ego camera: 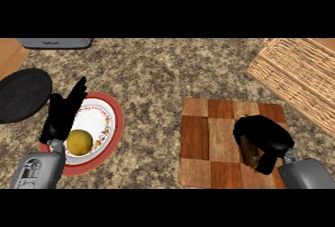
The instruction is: Pick the sweet potato from the cutting board and place it in the basket
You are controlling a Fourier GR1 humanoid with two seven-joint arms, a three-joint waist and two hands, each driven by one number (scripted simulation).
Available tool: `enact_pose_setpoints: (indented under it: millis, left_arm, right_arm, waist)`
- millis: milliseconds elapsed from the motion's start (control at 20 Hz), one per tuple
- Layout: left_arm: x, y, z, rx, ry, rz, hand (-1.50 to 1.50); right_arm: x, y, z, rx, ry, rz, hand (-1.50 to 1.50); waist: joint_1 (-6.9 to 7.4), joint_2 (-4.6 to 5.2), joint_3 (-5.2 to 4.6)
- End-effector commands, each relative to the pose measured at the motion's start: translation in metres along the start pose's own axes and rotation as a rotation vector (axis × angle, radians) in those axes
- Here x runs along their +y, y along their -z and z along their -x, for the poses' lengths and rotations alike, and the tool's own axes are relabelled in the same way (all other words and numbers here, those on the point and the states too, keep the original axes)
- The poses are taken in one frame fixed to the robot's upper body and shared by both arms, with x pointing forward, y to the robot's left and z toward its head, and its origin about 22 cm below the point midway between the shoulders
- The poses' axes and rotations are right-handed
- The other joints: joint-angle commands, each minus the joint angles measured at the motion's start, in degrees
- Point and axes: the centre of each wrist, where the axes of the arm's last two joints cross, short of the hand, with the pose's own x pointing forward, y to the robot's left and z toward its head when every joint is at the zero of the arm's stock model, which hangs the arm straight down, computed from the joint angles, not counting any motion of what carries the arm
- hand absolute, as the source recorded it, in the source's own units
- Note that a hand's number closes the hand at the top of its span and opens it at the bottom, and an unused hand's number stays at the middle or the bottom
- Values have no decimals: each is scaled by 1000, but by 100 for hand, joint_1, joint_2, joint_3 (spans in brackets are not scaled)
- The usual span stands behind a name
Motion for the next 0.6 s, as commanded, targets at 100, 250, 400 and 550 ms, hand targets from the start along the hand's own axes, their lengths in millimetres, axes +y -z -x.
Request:
enact_pose_setpoints:
  millis: [100,250,400,550]
  left_arm:
    - [4,-9,-2,-10,-3,5,0]
    - [11,-3,7,-16,-8,-10,0]
    - [0,1,6,-6,-13,-3,0]
    - [6,-9,-1,-9,12,2,0]
  right_arm:
    - [43,2,-16,-20,-59,7,150]
    - [31,-25,-44,-33,-56,30,150]
    - [35,-43,-37,-41,-112,77,150]
    - [15,-48,-34,-76,-147,133,150]
  waist:
    - [8,23,26]
    - [-37,15,23]
    - [-43,19,24]
    - [-33,14,24]
